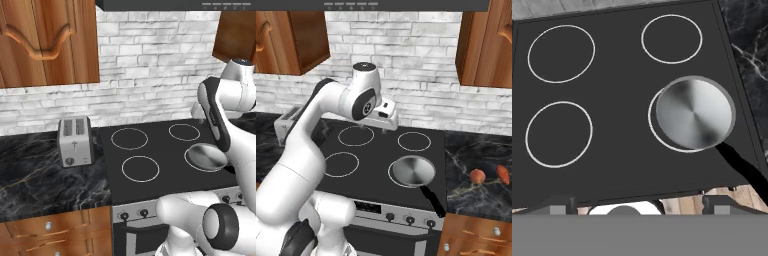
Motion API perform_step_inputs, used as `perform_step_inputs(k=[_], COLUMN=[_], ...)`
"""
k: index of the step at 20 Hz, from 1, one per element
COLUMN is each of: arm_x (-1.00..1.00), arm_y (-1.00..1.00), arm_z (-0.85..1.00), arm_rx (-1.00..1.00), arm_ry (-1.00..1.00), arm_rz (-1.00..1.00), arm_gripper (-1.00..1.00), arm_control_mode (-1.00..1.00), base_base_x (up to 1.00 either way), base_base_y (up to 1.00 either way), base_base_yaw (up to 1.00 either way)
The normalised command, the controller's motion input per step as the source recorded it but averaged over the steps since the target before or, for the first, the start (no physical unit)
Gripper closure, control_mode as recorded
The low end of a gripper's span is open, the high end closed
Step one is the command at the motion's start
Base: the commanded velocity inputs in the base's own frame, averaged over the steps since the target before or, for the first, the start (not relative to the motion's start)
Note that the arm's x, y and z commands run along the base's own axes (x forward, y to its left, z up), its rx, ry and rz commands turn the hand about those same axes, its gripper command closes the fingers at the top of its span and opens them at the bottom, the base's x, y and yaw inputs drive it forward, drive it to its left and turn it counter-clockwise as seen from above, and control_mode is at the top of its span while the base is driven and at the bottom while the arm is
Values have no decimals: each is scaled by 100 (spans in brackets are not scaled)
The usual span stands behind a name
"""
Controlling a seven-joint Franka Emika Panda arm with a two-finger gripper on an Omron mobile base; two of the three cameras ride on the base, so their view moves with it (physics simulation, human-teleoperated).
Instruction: Put the onion and sweet potato in the pan. Then turn on the front right burner and set the heat to medium.
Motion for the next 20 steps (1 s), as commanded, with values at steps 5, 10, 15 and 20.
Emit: perform_step_inputs(k=[5, 10, 15, 20], arm_x=[3, -4, -28, -52], arm_y=[-70, -51, -36, -20], arm_z=[0, -3, 0, -4], arm_rx=[0, 0, 0, 0], arm_ry=[3, 1, 0, -1], arm_rz=[0, -3, -4, -7], arm_gripper=[-100, -100, -100, -100], arm_control_mode=[-100, -100, -100, -100], base_base_x=[0, 0, 0, 0], base_base_y=[0, 0, 0, 0], base_base_yaw=[0, 0, 0, 0])
